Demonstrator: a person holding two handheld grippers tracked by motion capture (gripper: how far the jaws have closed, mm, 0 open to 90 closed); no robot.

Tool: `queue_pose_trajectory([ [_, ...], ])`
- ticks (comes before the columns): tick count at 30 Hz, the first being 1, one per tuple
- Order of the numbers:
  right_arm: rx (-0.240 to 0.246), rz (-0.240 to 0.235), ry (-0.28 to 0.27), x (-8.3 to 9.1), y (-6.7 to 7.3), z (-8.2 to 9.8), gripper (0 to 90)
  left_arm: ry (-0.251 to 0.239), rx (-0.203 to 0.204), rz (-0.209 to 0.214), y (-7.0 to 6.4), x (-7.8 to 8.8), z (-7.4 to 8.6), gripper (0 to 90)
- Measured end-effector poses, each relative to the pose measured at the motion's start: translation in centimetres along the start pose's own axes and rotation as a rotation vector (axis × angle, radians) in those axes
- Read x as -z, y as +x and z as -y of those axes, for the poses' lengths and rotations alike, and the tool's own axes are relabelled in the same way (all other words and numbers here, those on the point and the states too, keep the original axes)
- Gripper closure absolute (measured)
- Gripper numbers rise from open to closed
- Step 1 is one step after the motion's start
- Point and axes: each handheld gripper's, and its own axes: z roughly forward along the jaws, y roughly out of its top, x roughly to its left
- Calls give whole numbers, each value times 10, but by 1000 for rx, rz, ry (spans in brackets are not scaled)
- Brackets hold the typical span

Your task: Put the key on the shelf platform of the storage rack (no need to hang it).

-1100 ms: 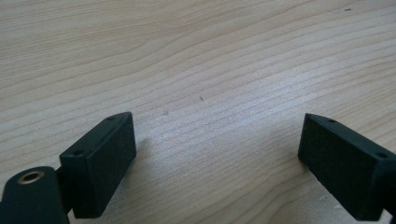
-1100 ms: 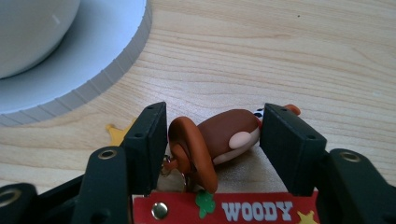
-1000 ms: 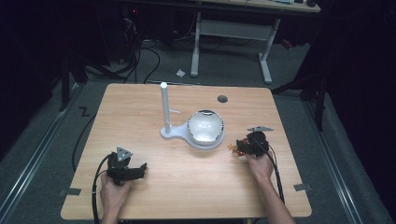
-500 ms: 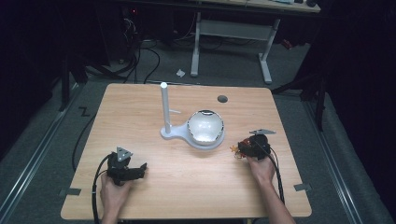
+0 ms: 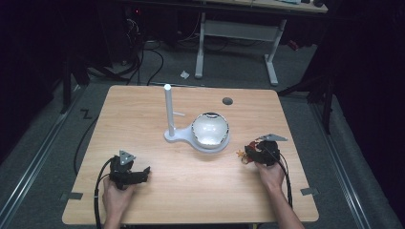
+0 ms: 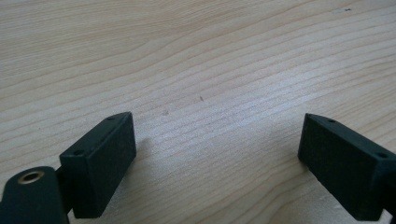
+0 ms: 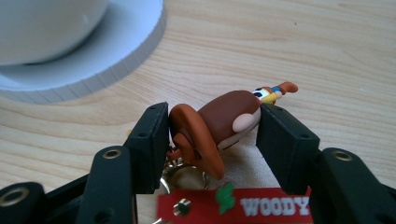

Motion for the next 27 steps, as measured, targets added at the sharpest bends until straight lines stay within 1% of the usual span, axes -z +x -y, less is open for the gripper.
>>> queue_pose_trajectory([
  [4,13,-17,-17,8,0,-4,448,0,0,0,0,0,0,116],
  [6,9,-29,-26,13,0,-7,448,0,0,0,0,0,0,116],
  [8,20,-35,-32,18,1,-10,449,0,0,0,0,0,0,116],
  [9,15,-48,-45,24,1,-13,449,1,0,1,0,0,0,116],
  [11,17,-56,-49,26,0,-14,450,1,0,1,0,0,0,116],
  [16,-5,-79,-53,35,-3,-20,450,1,0,1,0,0,0,116],
  [20,-17,-94,-70,43,-5,-24,450,1,0,1,0,0,0,116],
  [22,-10,-99,-80,49,-5,-29,451,1,0,1,0,0,0,116],
  [23,-10,-99,-80,49,-5,-29,451,0,0,0,0,0,0,116],
  [25,-5,-110,-86,54,-5,-36,451,0,0,0,0,0,0,116],
  [27,-11,-116,-90,56,-4,-39,451,1,0,1,0,0,0,116],
])
